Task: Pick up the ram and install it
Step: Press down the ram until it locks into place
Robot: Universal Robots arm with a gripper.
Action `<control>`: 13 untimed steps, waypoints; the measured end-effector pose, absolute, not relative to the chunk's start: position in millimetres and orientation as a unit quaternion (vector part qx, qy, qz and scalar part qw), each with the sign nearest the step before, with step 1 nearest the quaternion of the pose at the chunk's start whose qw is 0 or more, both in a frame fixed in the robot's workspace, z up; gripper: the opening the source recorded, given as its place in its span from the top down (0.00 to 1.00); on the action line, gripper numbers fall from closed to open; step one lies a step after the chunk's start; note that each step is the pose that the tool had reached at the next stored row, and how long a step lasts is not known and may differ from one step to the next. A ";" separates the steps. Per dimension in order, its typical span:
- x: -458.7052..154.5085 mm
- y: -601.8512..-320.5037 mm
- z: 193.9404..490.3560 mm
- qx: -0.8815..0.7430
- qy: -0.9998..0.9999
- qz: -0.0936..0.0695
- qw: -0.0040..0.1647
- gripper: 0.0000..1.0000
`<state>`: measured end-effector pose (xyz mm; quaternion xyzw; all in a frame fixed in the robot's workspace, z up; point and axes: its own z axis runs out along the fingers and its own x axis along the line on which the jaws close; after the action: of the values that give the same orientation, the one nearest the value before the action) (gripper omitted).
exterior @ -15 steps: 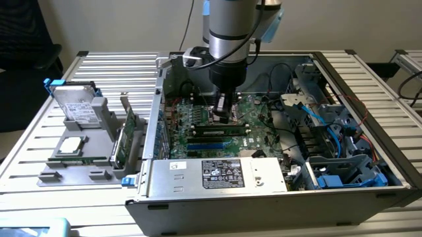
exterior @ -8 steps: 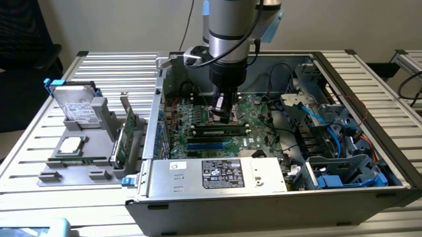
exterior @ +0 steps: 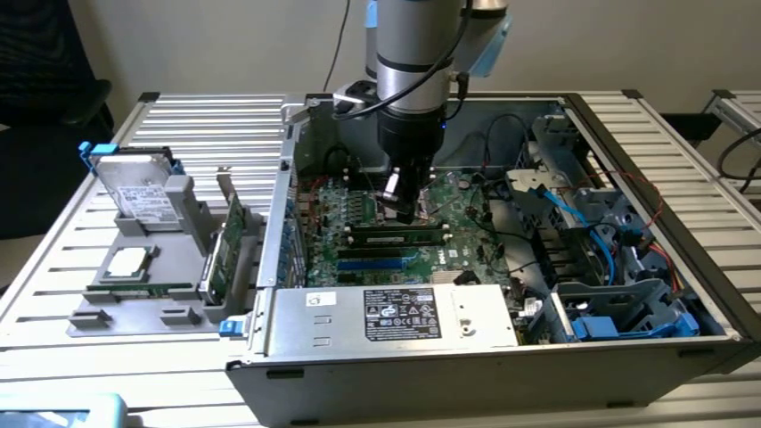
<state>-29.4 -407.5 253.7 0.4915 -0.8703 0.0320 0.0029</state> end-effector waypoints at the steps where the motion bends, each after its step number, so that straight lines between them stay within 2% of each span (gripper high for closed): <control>1: -29.4 -407.5 253.7 0.486 -0.873 0.032 0.003 0.89; 13: -29.4 -407.5 253.7 0.419 -0.907 0.033 0.004 0.89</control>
<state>-29.4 -407.5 253.7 0.4192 -0.9073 0.0326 0.0038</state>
